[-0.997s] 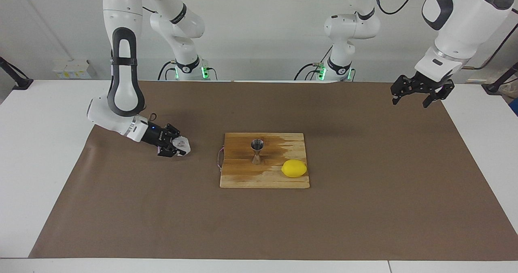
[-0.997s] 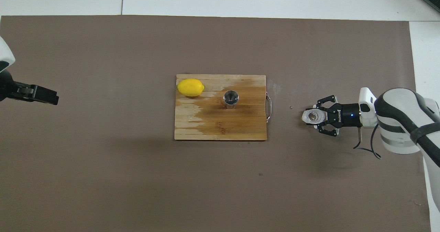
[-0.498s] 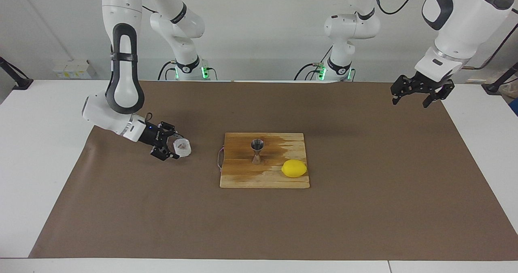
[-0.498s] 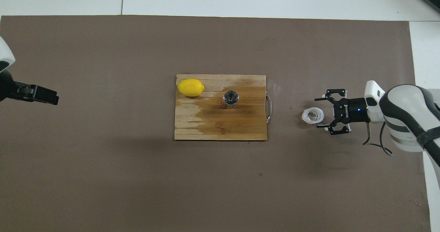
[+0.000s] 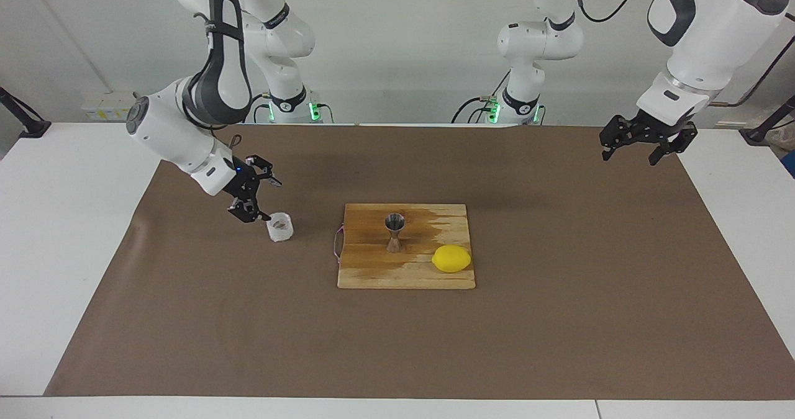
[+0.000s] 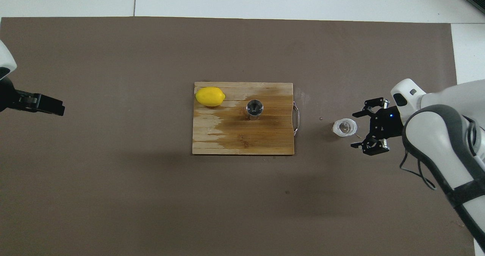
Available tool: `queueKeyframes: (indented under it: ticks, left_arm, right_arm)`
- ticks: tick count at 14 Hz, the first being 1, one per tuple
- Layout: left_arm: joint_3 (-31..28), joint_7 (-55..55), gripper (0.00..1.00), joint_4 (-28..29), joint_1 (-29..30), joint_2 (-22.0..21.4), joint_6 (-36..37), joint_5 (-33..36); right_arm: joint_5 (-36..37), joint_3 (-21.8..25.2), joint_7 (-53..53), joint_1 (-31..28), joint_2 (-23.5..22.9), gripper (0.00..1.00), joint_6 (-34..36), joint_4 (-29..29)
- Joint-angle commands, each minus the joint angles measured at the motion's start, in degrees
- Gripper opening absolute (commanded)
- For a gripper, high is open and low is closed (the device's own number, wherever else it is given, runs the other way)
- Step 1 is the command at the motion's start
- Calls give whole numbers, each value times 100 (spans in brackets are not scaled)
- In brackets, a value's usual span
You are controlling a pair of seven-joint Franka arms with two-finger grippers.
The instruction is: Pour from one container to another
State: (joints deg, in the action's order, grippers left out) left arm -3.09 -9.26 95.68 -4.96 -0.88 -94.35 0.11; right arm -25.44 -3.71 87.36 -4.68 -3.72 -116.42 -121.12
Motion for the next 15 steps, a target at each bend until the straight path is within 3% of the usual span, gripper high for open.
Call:
queueKeyframes:
  ticks: [1, 8, 12, 15]
  left_arm:
    - [-25, -32, 100, 118, -5, -123, 40, -29]
    - [-25, -32, 100, 109, -5, -123, 40, -29]
    - [-16, -32, 100, 109, -5, -123, 40, -29]
    - [-25, -32, 100, 118, -5, -123, 40, -29]
  right_arm:
    - [670, -24, -1909, 308, -59, 100, -56, 79]
    - [2296, -24, -5725, 318, -33, 100, 93, 272]
    - [2474, -42, -8036, 336, 20, 100, 707, 597]
    - [2474, -59, -8874, 423, 143, 100, 1830, 1491]
